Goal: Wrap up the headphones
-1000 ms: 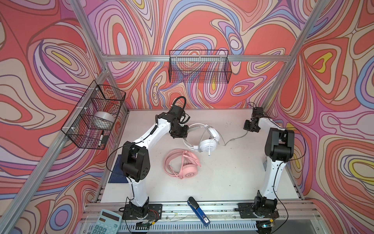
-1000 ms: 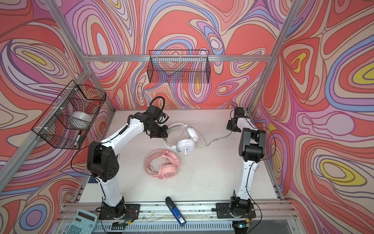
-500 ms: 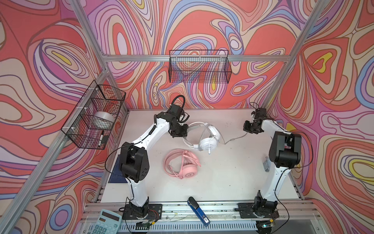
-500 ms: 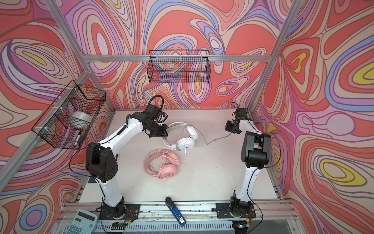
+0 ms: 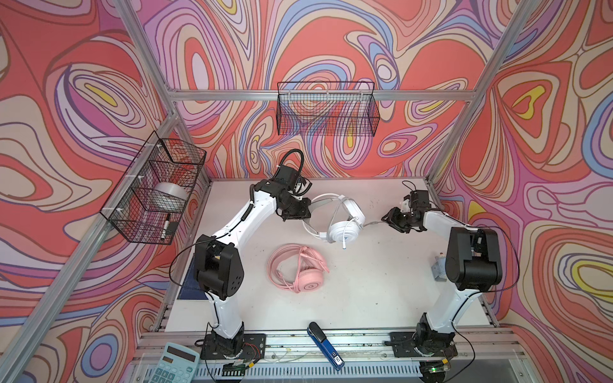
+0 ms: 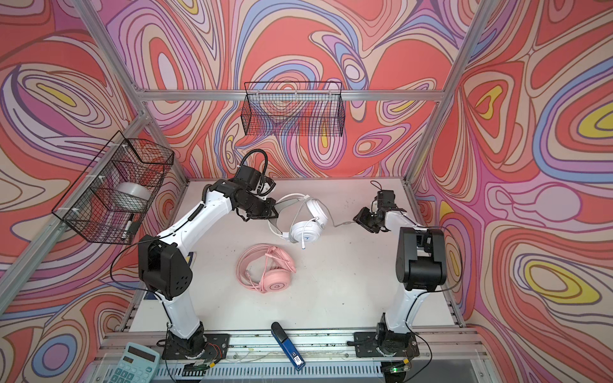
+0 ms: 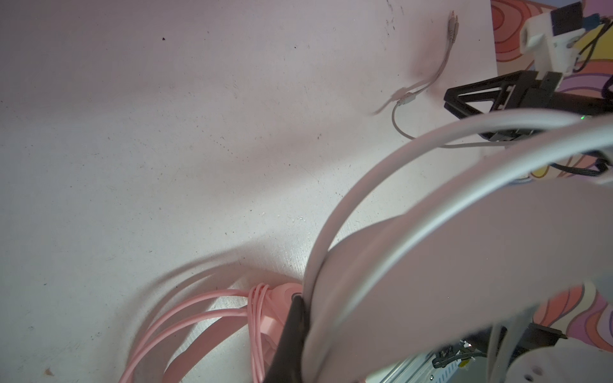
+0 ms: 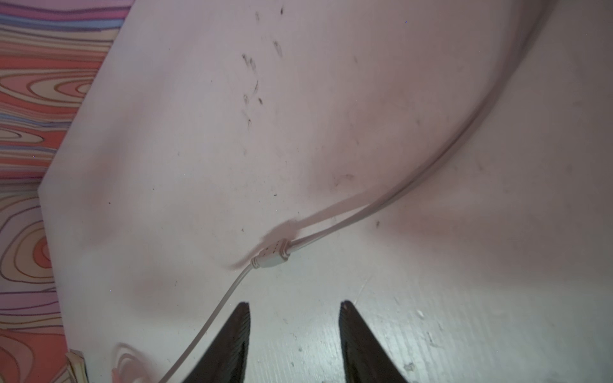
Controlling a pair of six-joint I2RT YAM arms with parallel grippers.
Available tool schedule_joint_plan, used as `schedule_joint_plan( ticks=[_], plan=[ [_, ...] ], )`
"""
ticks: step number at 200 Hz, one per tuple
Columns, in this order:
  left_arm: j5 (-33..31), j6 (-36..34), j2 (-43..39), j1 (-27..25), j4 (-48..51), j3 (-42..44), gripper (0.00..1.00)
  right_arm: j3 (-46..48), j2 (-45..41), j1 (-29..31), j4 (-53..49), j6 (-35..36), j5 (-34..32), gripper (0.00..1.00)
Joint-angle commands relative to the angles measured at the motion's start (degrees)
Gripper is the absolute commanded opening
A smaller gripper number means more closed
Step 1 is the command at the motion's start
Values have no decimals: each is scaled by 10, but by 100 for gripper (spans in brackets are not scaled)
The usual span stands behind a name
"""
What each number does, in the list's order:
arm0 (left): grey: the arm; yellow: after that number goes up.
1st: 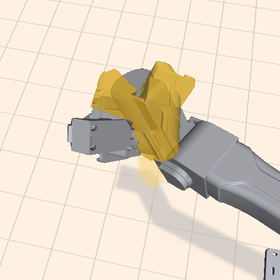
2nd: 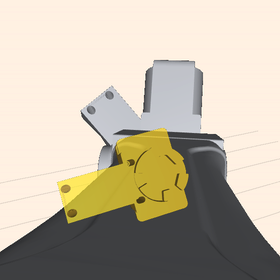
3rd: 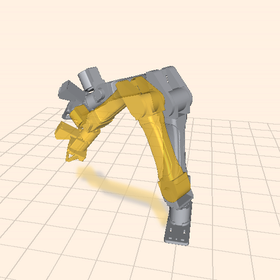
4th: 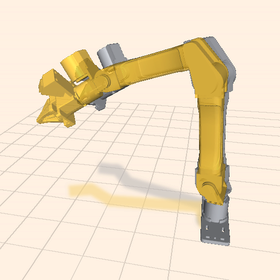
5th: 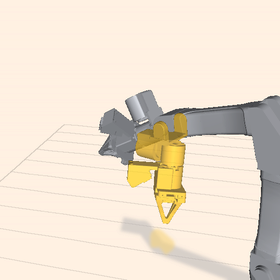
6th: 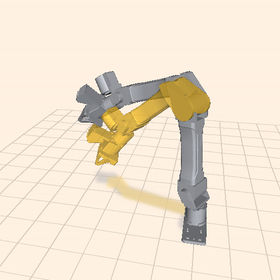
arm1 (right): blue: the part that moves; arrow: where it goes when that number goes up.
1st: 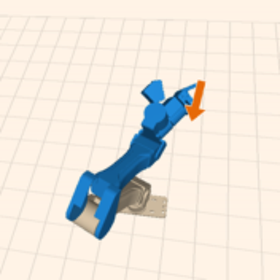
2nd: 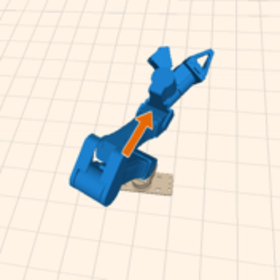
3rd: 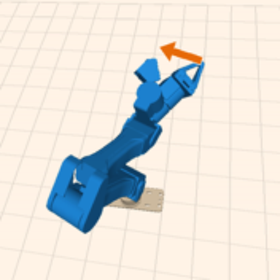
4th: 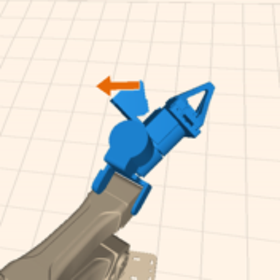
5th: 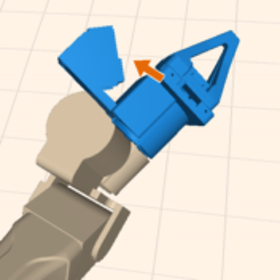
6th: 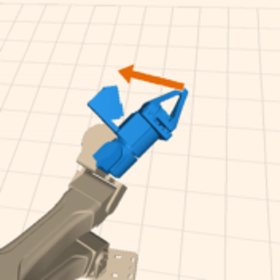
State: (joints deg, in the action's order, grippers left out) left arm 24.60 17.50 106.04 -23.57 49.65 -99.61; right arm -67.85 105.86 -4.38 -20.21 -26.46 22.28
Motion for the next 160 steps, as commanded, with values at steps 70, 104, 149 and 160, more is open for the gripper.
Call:
schedule_joint_plan(
  ticks=[70, 104, 149, 160],
  plan=[
    [74, -25, -41, -1, 7, -11, 0, -72, 30, 25, -35, 64, -38, 52],
    [93, -32, -39, -1, 6, -25, 0, -151, 95, 30, -76, 133, -4, 50],
    [99, -26, -29, -1, 9, -40, 0, -246, 193, 62, -154, 174, -22, 42],
    [93, -19, -30, 0, 3, -42, 0, -248, 200, 65, -169, 173, -23, 38]
  ],
)
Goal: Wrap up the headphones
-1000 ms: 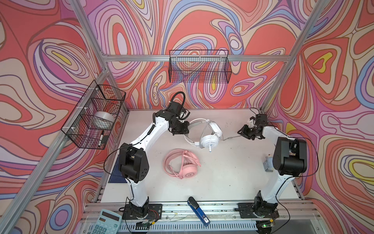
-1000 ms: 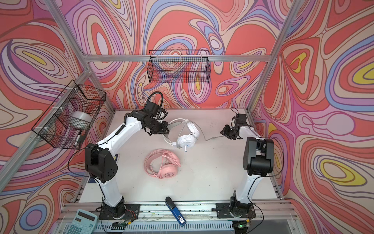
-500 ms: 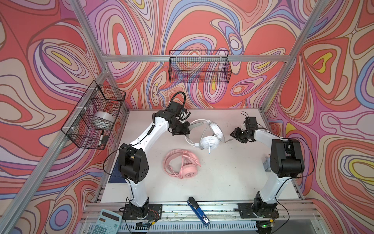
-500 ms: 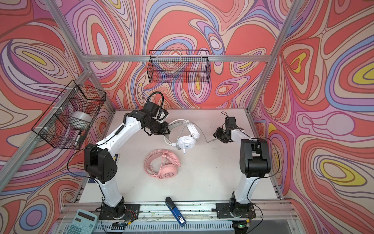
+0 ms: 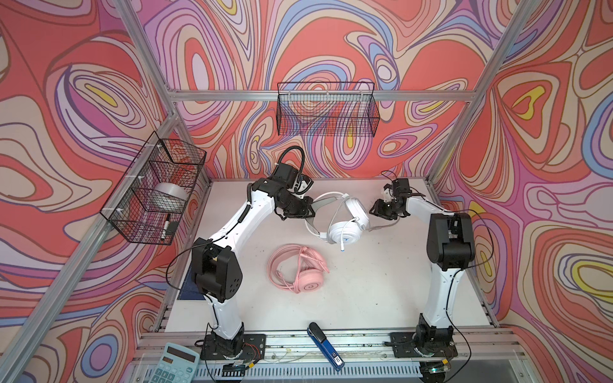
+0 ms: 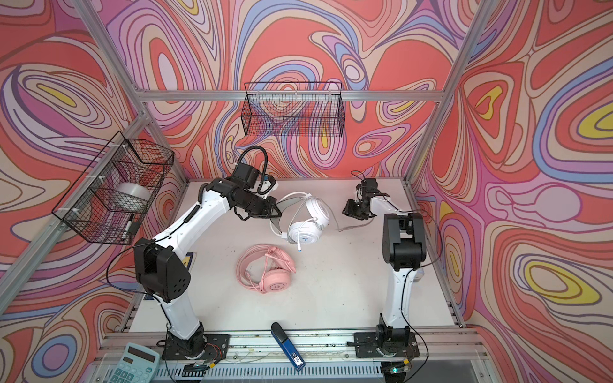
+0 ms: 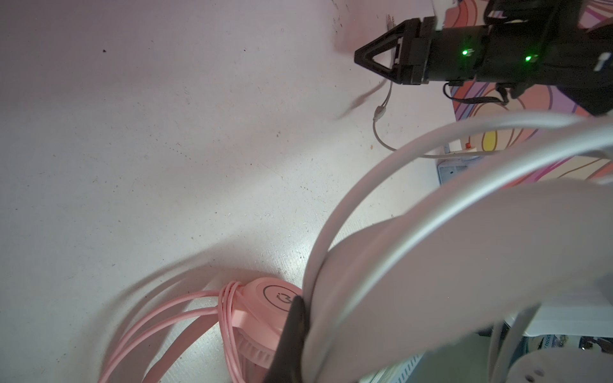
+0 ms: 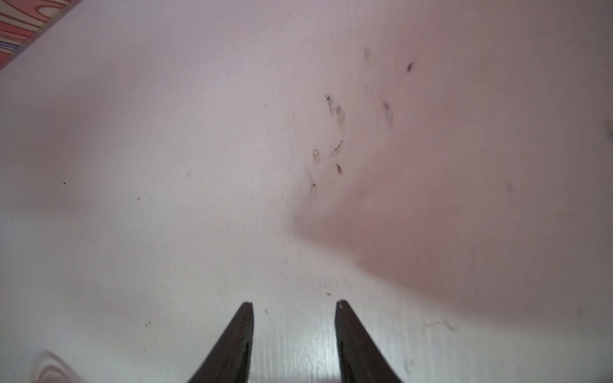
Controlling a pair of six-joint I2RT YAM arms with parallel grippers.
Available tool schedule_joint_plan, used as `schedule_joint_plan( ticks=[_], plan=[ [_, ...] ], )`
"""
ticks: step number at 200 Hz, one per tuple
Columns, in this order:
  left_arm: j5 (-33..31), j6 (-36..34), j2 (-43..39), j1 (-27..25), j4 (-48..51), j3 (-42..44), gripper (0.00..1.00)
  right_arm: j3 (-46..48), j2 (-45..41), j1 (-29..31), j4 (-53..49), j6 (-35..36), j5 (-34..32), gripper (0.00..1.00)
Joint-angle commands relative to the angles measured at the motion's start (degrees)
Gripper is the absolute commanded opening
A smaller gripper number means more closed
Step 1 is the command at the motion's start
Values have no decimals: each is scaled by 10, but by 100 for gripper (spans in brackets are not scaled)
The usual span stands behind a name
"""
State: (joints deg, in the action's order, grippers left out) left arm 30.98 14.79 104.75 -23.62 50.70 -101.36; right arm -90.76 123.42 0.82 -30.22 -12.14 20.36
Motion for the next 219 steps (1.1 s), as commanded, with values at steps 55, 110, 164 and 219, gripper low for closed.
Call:
schedule_joint_plan(
  ticks=[55, 110, 164, 219],
  plan=[
    [11, 110, 1, 3, -74, -38, 0, 108, -28, 25, -41, -6, 11, 29],
    [0, 239, 11, 10, -171, -10, 0, 255, -124, 35, 67, -91, 11, 30],
    [-85, 312, 25, 11, -179, 11, 0, 352, -193, 71, 134, -165, -5, 30],
    [-138, 344, 59, 11, -163, 21, 0, 398, -216, 114, 150, -187, -3, 31]
  ],
)
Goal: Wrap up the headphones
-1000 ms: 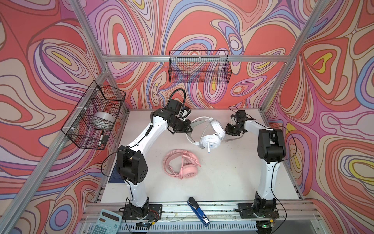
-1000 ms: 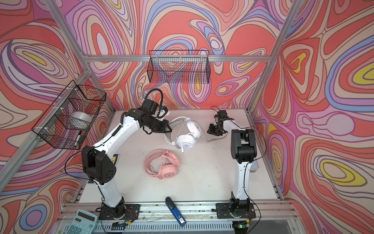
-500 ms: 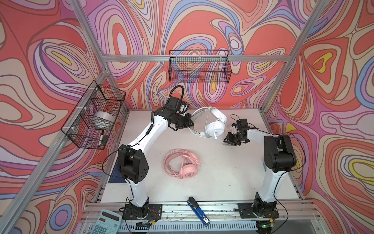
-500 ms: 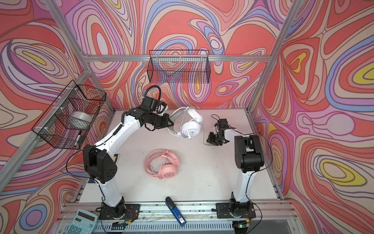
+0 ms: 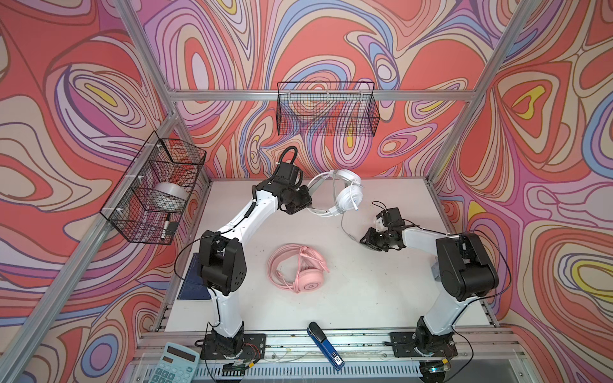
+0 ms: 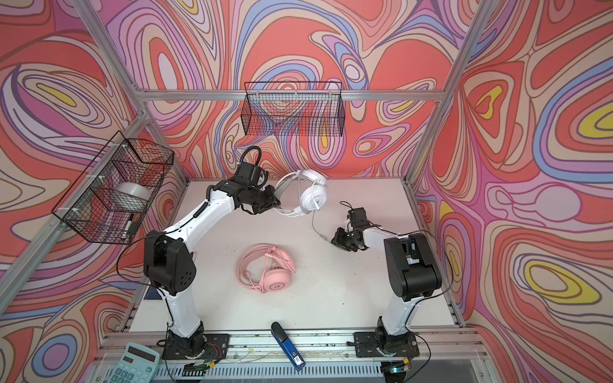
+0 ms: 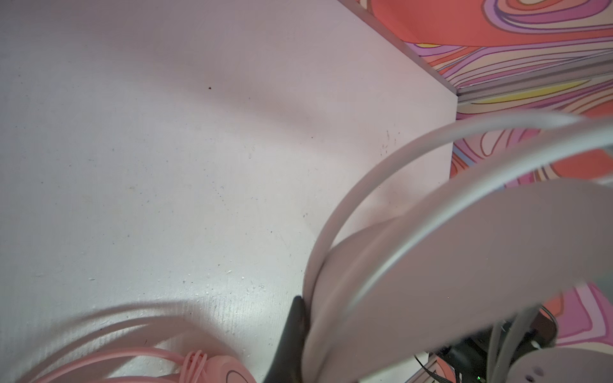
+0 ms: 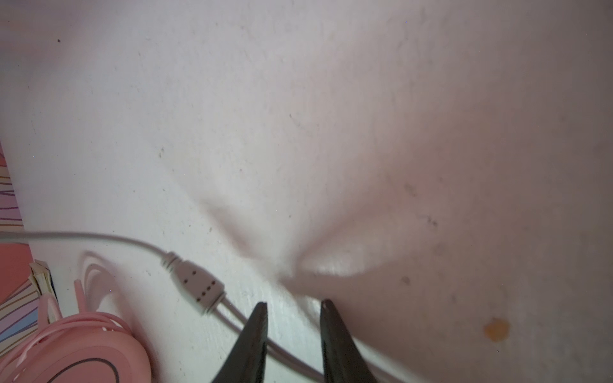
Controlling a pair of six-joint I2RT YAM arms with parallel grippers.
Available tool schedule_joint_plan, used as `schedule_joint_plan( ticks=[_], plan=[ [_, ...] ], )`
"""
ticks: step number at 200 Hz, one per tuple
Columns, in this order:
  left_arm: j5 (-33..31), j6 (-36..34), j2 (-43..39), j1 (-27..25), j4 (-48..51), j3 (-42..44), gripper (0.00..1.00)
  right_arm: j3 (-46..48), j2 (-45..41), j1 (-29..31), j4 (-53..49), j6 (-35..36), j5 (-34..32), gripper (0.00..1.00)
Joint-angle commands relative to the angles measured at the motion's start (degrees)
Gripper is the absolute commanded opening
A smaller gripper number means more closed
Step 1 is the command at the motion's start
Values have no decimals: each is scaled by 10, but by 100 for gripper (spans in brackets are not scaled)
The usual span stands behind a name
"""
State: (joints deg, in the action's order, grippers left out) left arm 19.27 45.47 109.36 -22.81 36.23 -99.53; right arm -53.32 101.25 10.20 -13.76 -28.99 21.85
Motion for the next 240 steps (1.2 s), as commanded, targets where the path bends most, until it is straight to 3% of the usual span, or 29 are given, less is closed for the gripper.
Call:
schedule_joint_plan(
  ticks=[1, 79, 164, 229, 240],
  plan=[
    [-21, 37, 13, 3, -19, 3, 0, 23, 6, 21, -14, -19, -18, 31],
    [-84, 29, 61, 4, 11, -1, 0, 43, -11, 81, -16, -29, 14, 31],
    [-129, 16, 107, 3, 38, -29, 0, 26, -29, 136, -56, 29, 60, 31],
    [-138, -5, 118, 3, 50, -37, 0, -66, -121, 137, -310, 198, -79, 47],
    [-138, -7, 120, 3, 51, -37, 0, -77, -133, 137, -343, 229, -101, 54]
  ],
)
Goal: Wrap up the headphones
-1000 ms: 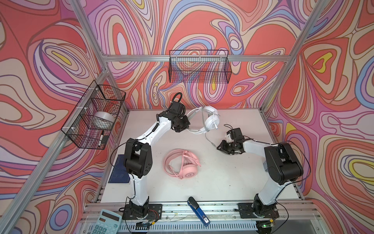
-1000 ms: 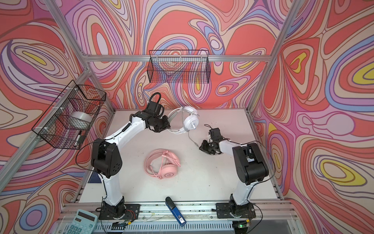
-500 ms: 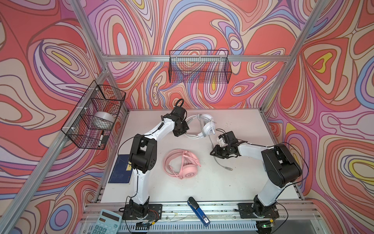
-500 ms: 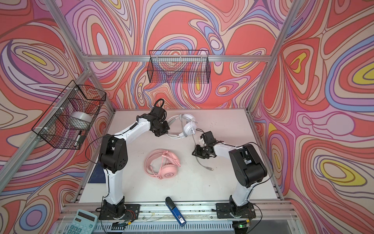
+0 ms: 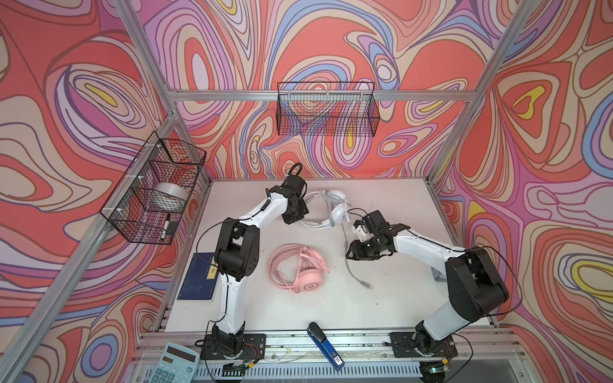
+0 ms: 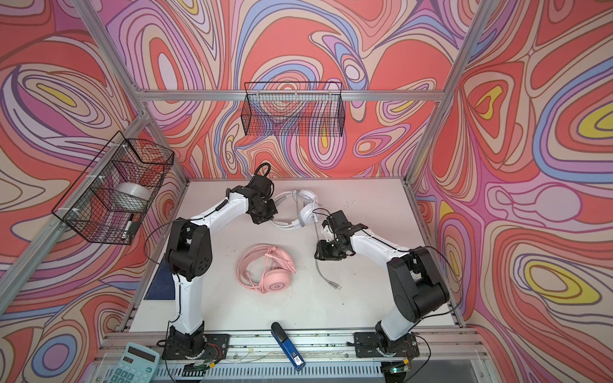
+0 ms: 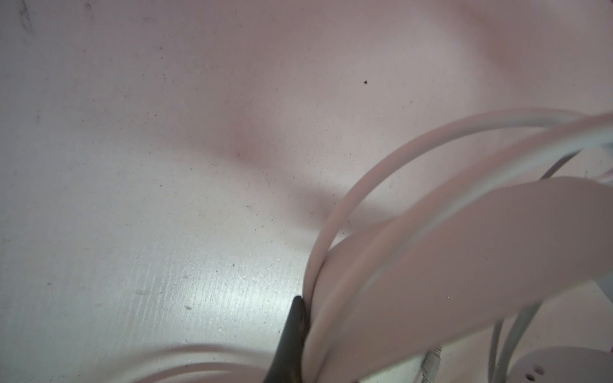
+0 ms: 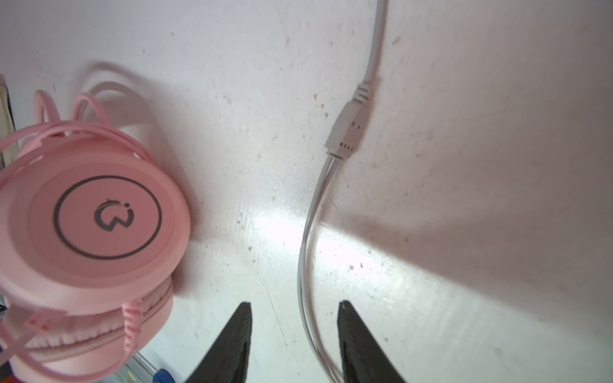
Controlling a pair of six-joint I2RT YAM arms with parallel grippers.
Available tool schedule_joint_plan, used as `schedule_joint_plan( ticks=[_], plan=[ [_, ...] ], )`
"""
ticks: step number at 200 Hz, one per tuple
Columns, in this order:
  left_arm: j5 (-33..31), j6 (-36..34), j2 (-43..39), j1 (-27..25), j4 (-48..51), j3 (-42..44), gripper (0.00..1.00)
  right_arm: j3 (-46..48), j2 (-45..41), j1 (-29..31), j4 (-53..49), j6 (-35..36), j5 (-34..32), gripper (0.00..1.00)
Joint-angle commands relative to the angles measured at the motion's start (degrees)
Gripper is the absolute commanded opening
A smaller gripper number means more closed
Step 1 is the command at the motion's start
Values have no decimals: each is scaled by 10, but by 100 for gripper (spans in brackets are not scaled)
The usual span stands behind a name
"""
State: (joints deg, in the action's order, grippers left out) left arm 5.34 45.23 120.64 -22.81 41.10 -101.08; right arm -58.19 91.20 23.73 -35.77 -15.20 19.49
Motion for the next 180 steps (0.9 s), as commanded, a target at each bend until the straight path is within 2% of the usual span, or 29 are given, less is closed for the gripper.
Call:
schedule_joint_plan(
  ticks=[1, 42, 65, 99, 122, 152, 180],
  plan=[
    [2, -5, 7, 4, 2, -21, 0, -29, -34, 2, -126, 94, -79, 55],
    [2, -13, 11, 3, 9, -24, 0, -19, -85, 9, -175, 178, -142, 55],
    [3, -16, 9, 4, 10, -25, 0, -2, -105, 19, -157, 206, -137, 54],
    [1, -22, 3, 4, 11, -24, 0, -16, -85, 24, -162, 234, -109, 54],
    [-1, -26, 0, 3, 14, -24, 0, -20, -90, 55, -158, 317, -149, 54],
    [-7, -30, -6, 3, 15, -20, 0, 5, -113, 61, -177, 422, -140, 54],
    [-3, -26, -7, 3, 10, -14, 0, 49, -143, 62, -167, 443, -137, 55]
  ],
)
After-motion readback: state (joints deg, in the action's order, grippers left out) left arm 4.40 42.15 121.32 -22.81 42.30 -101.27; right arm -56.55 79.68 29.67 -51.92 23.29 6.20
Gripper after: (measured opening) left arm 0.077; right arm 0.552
